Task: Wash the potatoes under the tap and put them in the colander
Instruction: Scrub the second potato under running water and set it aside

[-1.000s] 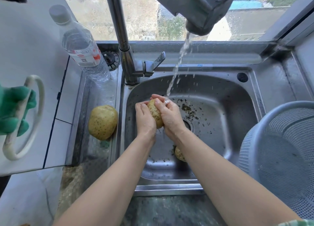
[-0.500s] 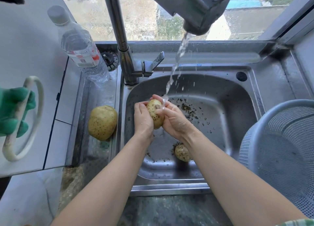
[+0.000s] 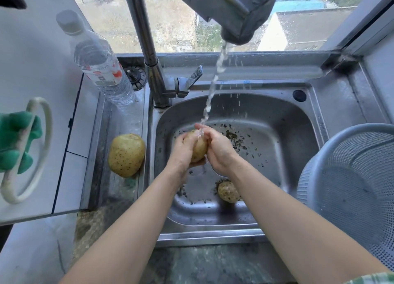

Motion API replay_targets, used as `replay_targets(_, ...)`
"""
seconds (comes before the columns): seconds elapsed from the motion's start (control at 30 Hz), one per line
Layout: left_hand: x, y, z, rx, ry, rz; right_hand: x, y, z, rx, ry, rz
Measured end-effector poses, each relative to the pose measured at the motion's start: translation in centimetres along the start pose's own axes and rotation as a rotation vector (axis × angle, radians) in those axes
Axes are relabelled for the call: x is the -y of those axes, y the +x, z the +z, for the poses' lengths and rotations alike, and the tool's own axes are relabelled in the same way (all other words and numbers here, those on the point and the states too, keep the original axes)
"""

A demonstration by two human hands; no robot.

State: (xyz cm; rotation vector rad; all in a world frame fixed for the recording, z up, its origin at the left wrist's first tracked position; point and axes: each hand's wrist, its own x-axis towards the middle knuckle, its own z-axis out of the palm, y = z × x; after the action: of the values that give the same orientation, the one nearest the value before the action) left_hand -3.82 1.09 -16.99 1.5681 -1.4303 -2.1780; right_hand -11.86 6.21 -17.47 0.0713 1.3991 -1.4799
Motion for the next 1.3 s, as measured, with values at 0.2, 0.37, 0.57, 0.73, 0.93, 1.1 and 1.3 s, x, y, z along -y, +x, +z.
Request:
replay_targets(0.2,0.0,-1.0,0.6,-0.080,0.011,-0.061,-0.4,0.1,1.1,-0.088,-0.282,-0.109)
replay_targets(0.37,-0.6,-1.8,0.3,0.024,-0.138,-0.112,-1.5,-1.0,2.4,-0.171,-0.337,-0.196)
replay_targets(0.57,0.1,-0.8,-1.0,0.015,0.020,0.005,-0.8,-0.5,1.3,-0.092,-0.259,-0.165)
replay_targets(0.73,0.7,-1.2,-0.8,-0.181,0.040,0.020,-2.1,-0.3,1.8,-0.070,-0.005,0.183)
replay_targets(0.93,0.6,-1.5,-0.6,-0.139,-0.106,-0.128,-2.7,-1.0,-0.8,0.016,0.001,0.192)
replay_targets(1.1,-0.4,-2.0,2.0,-0.030,-0.139,-0.115,-2.3,-1.0,-3.7,-0.211,0.095,0.227)
replay_targets(1.3,-2.1,-1.2,3.2,-0.032,-0.104,-0.041,-0.7,-0.5,-4.7,-0.342,0.101,0.222)
